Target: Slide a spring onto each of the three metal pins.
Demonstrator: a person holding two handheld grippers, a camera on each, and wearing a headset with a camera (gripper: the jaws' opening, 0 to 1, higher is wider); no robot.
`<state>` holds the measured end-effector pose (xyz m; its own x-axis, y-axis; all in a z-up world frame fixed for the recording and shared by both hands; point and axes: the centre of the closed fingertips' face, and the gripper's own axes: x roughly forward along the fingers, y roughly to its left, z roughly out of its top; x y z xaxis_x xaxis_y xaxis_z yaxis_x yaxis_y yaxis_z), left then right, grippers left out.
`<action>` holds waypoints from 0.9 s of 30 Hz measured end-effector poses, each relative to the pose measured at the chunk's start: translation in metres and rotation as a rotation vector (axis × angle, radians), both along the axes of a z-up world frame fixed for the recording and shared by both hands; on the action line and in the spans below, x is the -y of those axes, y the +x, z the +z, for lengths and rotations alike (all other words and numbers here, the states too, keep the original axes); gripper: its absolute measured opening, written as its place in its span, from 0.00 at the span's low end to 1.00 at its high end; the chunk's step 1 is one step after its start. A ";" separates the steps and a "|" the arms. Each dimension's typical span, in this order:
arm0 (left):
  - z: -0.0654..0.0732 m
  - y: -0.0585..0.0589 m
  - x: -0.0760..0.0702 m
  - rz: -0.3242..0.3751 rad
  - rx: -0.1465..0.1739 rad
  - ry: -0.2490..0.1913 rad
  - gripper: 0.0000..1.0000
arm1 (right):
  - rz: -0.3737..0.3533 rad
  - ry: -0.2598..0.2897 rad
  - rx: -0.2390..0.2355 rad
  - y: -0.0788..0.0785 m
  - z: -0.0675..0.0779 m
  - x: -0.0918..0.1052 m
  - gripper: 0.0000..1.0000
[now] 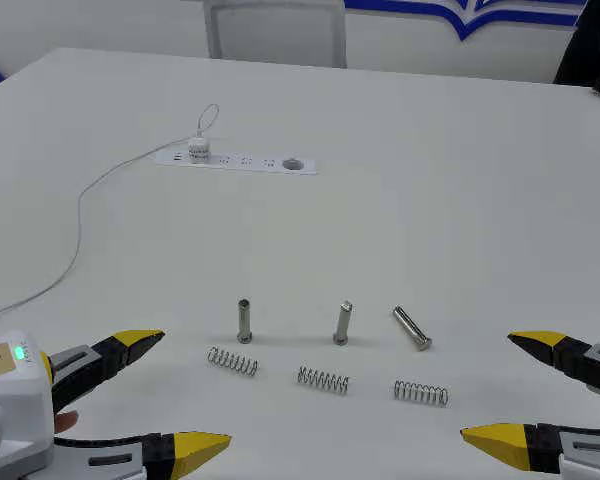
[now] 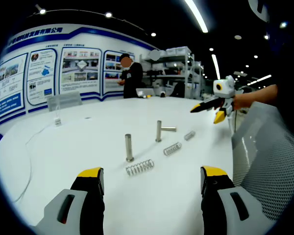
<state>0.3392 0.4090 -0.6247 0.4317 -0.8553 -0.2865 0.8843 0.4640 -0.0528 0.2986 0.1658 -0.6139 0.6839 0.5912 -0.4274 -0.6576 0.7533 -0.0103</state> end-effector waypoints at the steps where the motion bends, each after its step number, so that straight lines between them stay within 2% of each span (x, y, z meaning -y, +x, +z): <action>1: 0.000 0.000 0.000 0.000 0.000 0.000 0.82 | 0.000 0.001 0.000 0.000 0.000 0.000 0.79; 27: -0.002 -0.001 0.001 0.000 -0.008 -0.002 0.82 | -0.027 0.013 -0.021 0.002 0.001 0.002 0.76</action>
